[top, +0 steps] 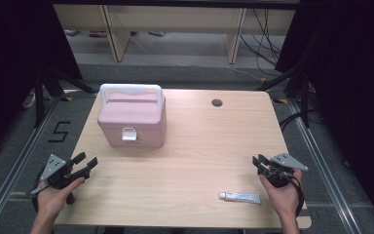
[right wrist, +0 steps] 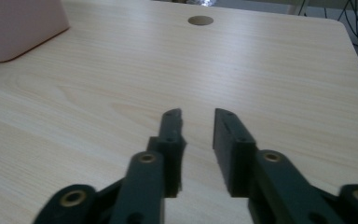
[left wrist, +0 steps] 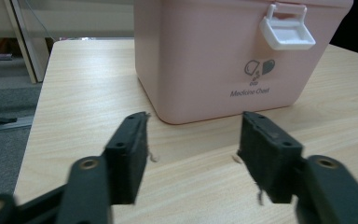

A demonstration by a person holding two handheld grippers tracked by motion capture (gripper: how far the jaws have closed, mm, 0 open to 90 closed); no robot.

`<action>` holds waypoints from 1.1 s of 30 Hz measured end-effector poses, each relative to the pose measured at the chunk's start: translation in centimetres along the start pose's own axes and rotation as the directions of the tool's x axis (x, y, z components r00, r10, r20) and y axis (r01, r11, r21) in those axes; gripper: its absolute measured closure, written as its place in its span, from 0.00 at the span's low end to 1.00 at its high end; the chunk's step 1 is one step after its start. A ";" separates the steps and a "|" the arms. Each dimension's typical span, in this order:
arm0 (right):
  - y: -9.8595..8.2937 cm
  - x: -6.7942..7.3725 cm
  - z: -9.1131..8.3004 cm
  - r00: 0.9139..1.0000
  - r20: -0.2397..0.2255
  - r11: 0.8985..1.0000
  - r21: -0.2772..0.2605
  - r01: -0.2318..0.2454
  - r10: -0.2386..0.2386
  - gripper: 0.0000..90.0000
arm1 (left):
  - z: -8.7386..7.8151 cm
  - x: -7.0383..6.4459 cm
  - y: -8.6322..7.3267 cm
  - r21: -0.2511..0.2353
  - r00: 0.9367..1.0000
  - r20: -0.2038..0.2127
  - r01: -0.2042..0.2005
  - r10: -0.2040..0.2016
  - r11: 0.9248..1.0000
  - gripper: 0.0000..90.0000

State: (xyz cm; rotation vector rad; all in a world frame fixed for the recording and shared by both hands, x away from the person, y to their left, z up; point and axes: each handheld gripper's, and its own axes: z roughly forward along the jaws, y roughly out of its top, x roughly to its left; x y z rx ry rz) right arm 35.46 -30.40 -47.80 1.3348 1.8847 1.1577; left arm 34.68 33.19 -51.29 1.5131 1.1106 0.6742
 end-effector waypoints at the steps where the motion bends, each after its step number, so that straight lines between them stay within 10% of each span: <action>1: 0.3 0.4 -0.2 1.000 -0.002 0.999 0.027 -0.030 0.030 0.91 | 0.1 0.1 0.1 0.003 1.000 0.007 0.000 -0.001 1.000 0.54; 11: 3.1 2.0 0.6 0.998 -0.055 0.999 0.018 0.040 -0.039 1.00 | 1.2 0.6 2.2 0.009 0.999 -0.013 -0.033 0.033 0.999 0.86; 12: 3.7 2.1 1.1 0.992 -0.064 0.994 -0.011 0.108 -0.109 1.00 | 1.3 0.6 2.5 0.006 0.999 -0.015 -0.039 0.040 0.999 0.91; 22: 5.0 5.3 3.2 0.987 -0.127 0.995 -0.016 0.102 -0.103 1.00 | 2.6 1.2 4.8 0.015 0.997 -0.030 -0.065 0.065 0.998 0.99; 33: 8.9 10.1 7.9 0.947 -0.257 0.979 0.017 0.202 -0.191 1.00 | 7.1 3.8 7.6 0.068 0.994 -0.078 -0.074 0.079 0.995 1.00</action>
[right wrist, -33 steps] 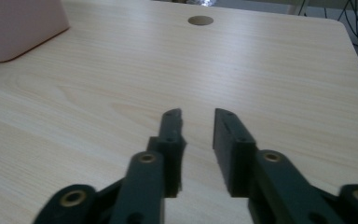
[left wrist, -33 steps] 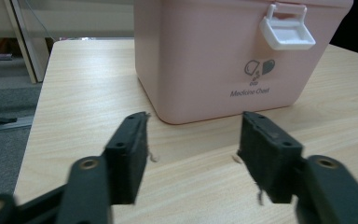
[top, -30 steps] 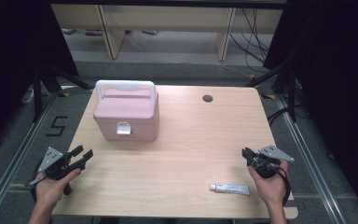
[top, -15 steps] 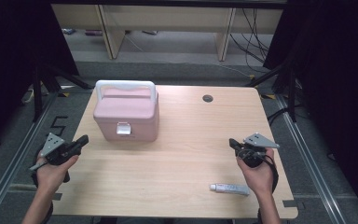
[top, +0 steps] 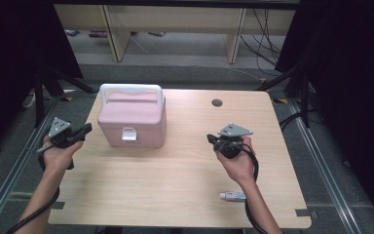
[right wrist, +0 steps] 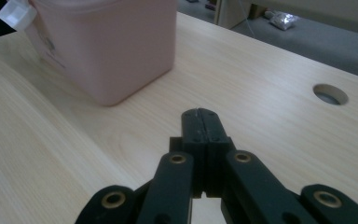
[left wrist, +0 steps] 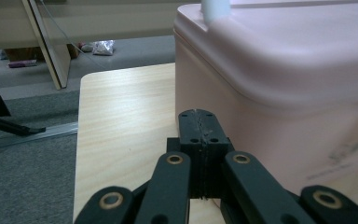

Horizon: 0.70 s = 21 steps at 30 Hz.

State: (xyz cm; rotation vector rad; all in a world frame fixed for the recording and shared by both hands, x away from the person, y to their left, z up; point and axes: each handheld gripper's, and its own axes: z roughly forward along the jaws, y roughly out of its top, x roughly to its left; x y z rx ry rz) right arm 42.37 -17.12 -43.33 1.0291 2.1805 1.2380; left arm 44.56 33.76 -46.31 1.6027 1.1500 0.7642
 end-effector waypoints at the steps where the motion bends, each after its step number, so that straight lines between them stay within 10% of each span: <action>1: 0.4 0.1 0.6 1.000 0.001 1.000 -0.008 0.027 -0.027 1.00 | 0.3 0.0 0.2 0.005 1.000 -0.002 -0.005 0.005 1.000 1.00; 21: 5.1 3.3 8.9 0.995 -0.096 0.998 0.053 0.040 -0.035 1.00 | 4.5 1.7 0.4 0.045 0.999 0.026 0.017 -0.018 0.999 1.00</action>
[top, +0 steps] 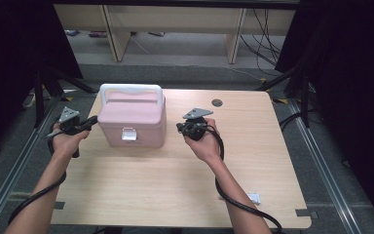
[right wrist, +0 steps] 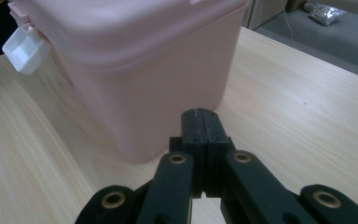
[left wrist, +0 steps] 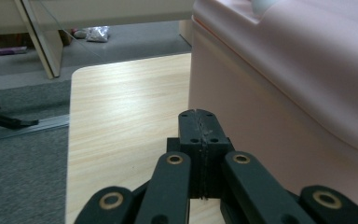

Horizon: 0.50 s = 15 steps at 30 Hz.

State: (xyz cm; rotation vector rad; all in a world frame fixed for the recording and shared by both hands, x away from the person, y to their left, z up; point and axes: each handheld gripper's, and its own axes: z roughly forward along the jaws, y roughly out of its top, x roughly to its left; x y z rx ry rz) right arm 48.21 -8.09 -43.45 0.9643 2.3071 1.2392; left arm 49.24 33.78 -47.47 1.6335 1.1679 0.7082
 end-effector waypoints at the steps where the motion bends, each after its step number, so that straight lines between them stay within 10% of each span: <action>1: 0.0 0.0 0.0 1.000 0.000 1.000 0.000 0.000 0.000 1.00 | 0.0 0.0 0.0 0.000 1.000 0.000 0.000 0.000 1.000 1.00; 15: 1.5 0.3 4.4 0.999 -0.026 0.999 0.032 -0.026 0.027 1.00 | 1.1 -0.6 0.1 -0.029 0.995 0.087 -0.054 0.057 0.998 1.00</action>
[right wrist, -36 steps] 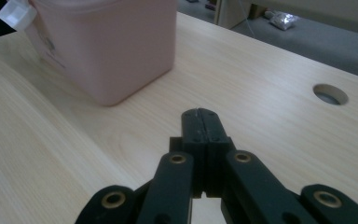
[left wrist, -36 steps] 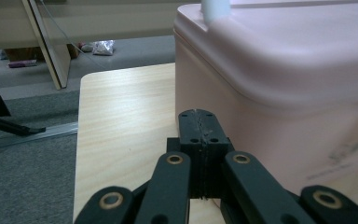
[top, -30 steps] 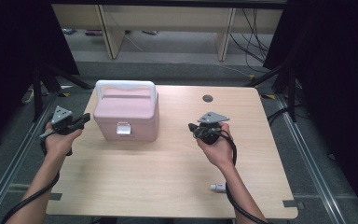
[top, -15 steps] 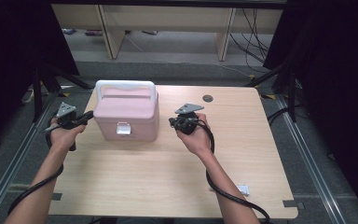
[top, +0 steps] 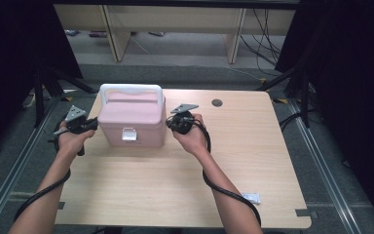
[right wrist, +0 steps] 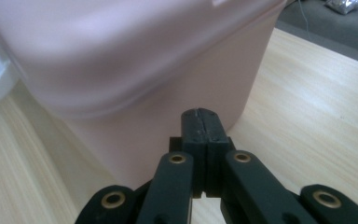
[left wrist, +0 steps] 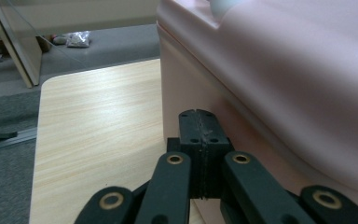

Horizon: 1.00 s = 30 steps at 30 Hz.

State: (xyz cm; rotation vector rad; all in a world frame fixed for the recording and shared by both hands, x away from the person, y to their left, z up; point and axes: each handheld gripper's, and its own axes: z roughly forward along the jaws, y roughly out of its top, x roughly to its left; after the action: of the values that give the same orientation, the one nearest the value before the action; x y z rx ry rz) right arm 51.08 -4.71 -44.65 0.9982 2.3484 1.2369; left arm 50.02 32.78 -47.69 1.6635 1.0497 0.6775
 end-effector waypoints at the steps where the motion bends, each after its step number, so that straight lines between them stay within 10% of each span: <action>1: 0.1 0.1 0.1 1.000 -0.001 1.000 -0.002 0.004 -0.004 1.00 | 0.1 0.2 -0.1 -0.018 1.000 0.016 -0.006 0.006 1.000 1.00; 12: -0.1 -0.4 -1.6 0.999 0.025 0.999 0.026 0.044 -0.044 1.00 | -0.2 -2.4 -0.4 -0.014 0.995 0.076 -0.063 0.064 0.998 1.00; 22: -3.1 -3.7 -8.3 0.994 0.038 0.988 0.119 0.096 -0.101 1.00 | 0.6 -9.4 0.0 0.031 0.983 0.158 -0.096 0.090 0.995 1.00; 30: -5.9 -6.4 -12.9 0.994 0.089 0.989 0.139 0.045 -0.058 1.00 | 3.0 -15.6 1.1 0.071 0.969 0.225 -0.119 0.100 0.990 1.00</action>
State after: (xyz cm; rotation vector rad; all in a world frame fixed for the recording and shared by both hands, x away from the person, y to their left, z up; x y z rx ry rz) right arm 45.94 -19.21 -42.28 1.0076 2.3965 1.0002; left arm 45.65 17.51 -46.81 1.8344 0.8418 0.5103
